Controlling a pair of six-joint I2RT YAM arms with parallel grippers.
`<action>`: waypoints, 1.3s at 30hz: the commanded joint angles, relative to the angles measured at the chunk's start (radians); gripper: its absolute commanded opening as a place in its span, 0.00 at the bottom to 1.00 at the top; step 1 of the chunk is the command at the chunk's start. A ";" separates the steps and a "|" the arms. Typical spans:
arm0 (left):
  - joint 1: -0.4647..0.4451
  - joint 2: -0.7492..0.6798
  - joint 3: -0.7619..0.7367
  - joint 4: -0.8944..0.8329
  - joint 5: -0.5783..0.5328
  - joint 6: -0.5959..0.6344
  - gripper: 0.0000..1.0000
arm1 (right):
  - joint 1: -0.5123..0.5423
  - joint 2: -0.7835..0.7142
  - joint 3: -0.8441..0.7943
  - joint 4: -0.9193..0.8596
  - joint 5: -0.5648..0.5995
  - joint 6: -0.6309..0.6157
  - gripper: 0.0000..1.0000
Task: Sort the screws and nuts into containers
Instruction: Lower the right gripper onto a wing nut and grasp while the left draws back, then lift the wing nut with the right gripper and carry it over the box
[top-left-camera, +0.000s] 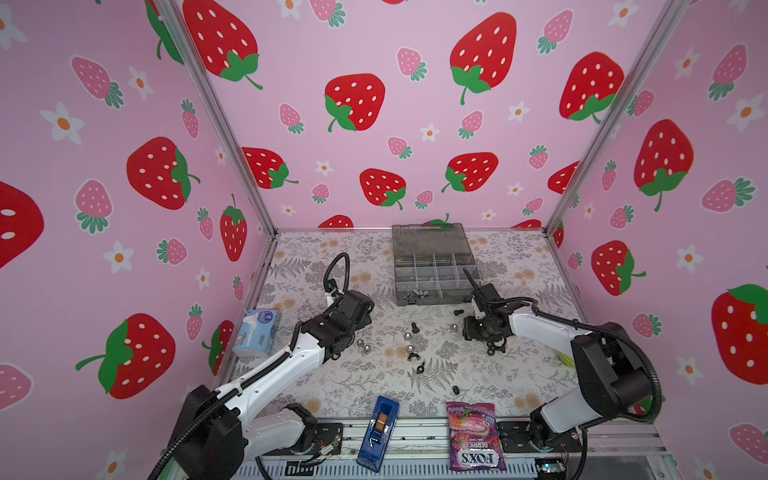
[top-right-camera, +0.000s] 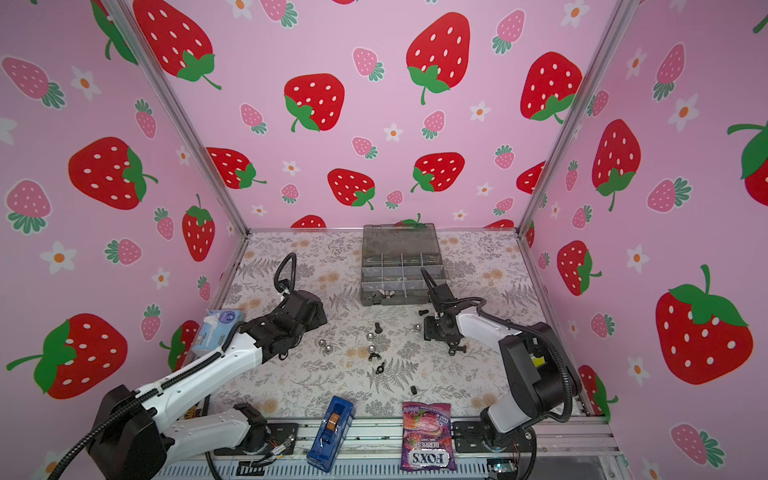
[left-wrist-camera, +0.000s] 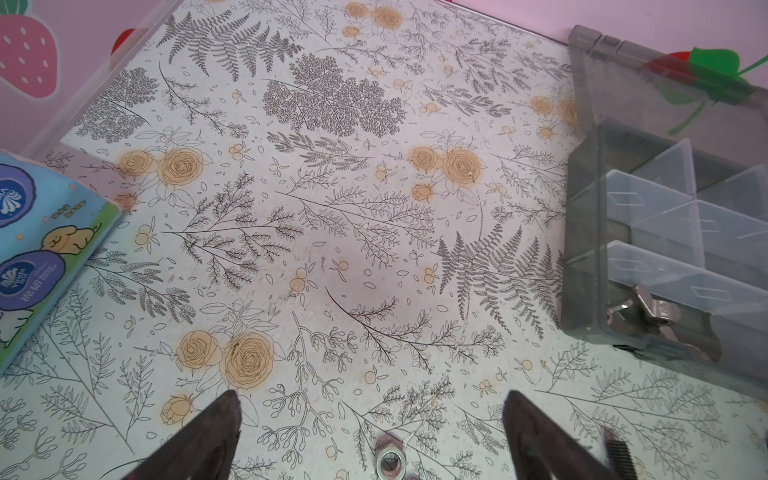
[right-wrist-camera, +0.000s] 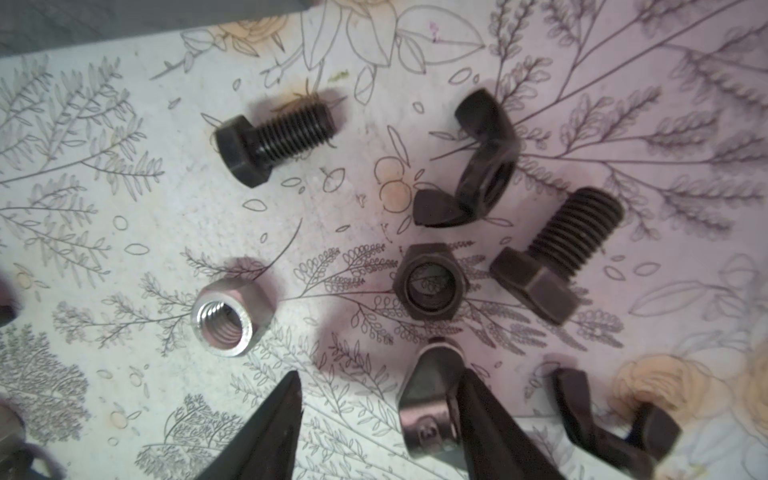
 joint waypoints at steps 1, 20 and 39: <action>0.008 -0.015 -0.003 -0.033 -0.038 -0.025 0.99 | -0.003 0.000 -0.020 -0.038 -0.026 0.026 0.56; 0.023 -0.022 -0.031 -0.001 -0.040 -0.040 0.99 | 0.013 0.034 -0.043 -0.041 0.074 0.049 0.35; 0.053 -0.110 -0.073 -0.040 -0.081 -0.101 0.99 | 0.109 -0.015 0.062 -0.080 0.136 0.050 0.04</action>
